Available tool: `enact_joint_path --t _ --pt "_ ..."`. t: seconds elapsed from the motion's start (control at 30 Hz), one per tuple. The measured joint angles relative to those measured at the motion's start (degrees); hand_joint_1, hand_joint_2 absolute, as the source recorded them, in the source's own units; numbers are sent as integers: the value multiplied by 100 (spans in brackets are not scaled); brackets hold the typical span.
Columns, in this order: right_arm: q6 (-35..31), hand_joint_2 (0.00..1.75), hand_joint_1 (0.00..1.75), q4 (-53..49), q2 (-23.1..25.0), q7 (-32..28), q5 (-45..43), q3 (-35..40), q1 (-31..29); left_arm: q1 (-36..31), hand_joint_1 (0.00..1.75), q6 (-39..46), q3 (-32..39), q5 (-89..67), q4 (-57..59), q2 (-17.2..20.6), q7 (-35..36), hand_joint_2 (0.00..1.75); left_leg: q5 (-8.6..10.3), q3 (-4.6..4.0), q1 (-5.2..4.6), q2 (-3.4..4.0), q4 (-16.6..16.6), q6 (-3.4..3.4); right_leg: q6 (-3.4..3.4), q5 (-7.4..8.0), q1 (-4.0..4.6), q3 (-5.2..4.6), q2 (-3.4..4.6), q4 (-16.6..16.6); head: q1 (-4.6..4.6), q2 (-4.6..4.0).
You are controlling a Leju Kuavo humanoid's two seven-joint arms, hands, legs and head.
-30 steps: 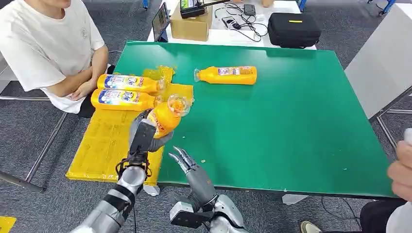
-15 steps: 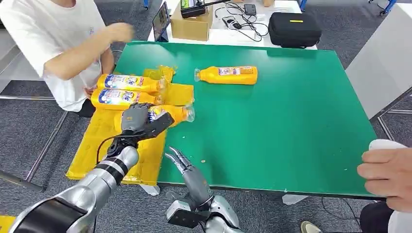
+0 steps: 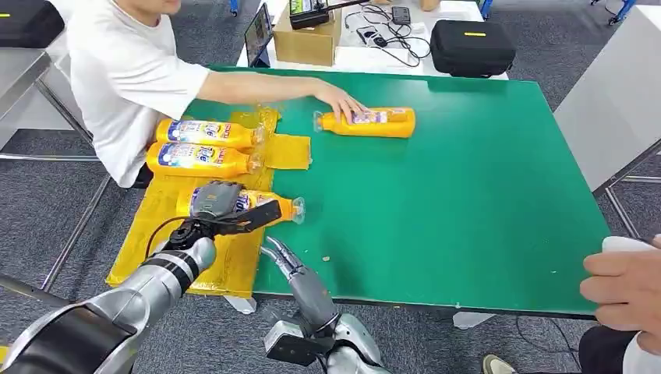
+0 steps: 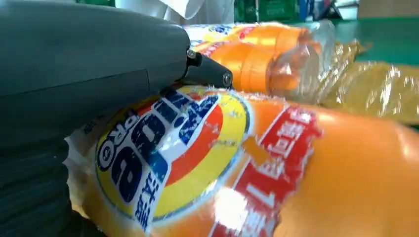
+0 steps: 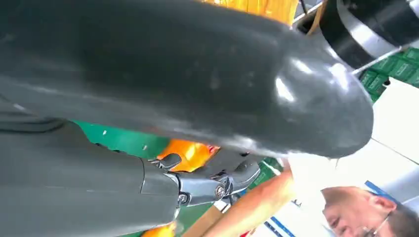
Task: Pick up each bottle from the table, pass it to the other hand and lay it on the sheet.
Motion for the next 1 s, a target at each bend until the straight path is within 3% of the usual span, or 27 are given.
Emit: enact_joint_path --t 0.03,0.3,0.83,0.87,1.0 --pt "2 0 0 4 11 0 9 0 1 -38 0 -219 0 19 33 2 31 0 0 2 0 0 0 0 0 0 0 2 0 0 2 0" --pt "61 0 0 4 57 24 136 -2 7 -173 0 -898 79 158 140 44 120 0 0 16 0 -3 0 0 0 0 0 16 -1 0 0 0" --pt "103 0 0 133 57 -149 76 -13 25 83 0 -1732 1162 2231 -386 142 -1483 0 6 27 -1 -18 0 1 -1 -1 -1 30 -13 -1 2 0" --pt "101 0 0 146 55 -149 63 -13 26 167 0 -1719 1232 2416 -530 140 -1573 175 6 27 -1 -13 0 1 -1 -1 -1 28 -12 -1 0 0" --pt "109 0 0 188 55 -162 55 -13 27 578 0 -1713 1535 3421 -1389 65 -2004 175 6 17 -1 -10 0 1 0 -1 -1 18 -11 -1 0 0"
